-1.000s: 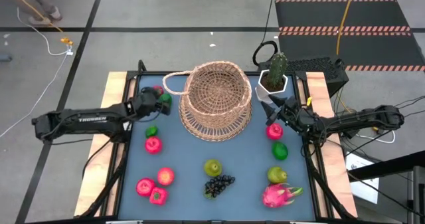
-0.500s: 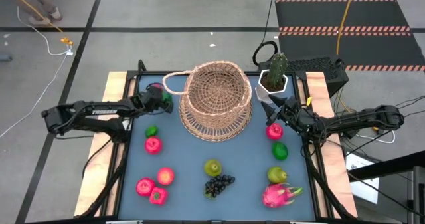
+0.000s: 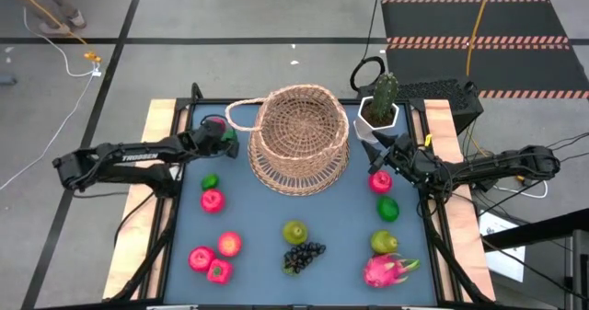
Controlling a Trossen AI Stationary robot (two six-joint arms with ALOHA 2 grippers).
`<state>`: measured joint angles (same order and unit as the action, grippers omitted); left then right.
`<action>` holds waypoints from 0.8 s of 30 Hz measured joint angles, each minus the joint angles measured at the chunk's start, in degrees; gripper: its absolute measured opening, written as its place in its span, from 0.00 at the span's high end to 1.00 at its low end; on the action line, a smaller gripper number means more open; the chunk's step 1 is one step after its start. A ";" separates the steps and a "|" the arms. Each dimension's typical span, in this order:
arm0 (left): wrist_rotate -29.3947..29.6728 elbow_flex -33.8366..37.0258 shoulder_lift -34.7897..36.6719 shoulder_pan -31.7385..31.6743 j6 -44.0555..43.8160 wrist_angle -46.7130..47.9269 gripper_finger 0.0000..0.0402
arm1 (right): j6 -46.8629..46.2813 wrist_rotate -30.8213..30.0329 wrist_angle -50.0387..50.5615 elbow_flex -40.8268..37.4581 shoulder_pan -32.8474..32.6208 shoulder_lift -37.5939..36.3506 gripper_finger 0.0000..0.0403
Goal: Build produce basket
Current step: Put the green lime into the brown basket
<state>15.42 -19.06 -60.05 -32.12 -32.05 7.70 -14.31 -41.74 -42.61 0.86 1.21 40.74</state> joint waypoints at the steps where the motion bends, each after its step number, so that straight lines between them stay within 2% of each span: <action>1: 0.06 -1.19 1.12 0.00 0.02 2.93 0.35 | 0.00 0.04 0.01 0.00 0.00 -0.01 0.33; 4: 3.41 -6.82 3.85 0.00 0.48 15.02 0.34 | 0.00 1.51 0.61 0.00 0.00 -0.01 0.34; 9: 17.38 -19.42 4.83 -0.02 2.96 31.00 0.33 | 0.00 1.49 1.25 0.00 0.22 0.01 0.36; 12: 23.87 -26.35 4.85 -0.07 7.62 32.83 0.33 | 0.00 1.51 1.27 0.00 0.22 0.01 0.36; 15: 26.40 -33.43 4.85 -0.28 13.33 31.97 0.33 | -0.36 1.52 1.29 0.00 0.22 0.01 0.37; 17: 25.09 -38.25 4.85 -0.33 17.86 29.76 0.33 | -0.84 1.53 1.29 0.00 0.22 0.01 0.37; 19: 20.12 -42.36 4.67 0.06 23.31 26.18 0.33 | -0.96 1.53 1.29 0.00 0.22 0.00 0.37; 22: 6.53 -46.03 4.47 0.80 32.28 19.03 0.33 | -1.07 1.53 1.29 0.00 0.22 0.01 0.37; 24: -2.16 -47.00 3.78 1.63 34.85 13.53 0.33 | -1.07 1.53 1.29 0.00 0.22 0.00 0.37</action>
<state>13.26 -66.07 -56.27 -30.49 2.79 21.22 -15.38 -40.21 -41.32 0.86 1.43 40.75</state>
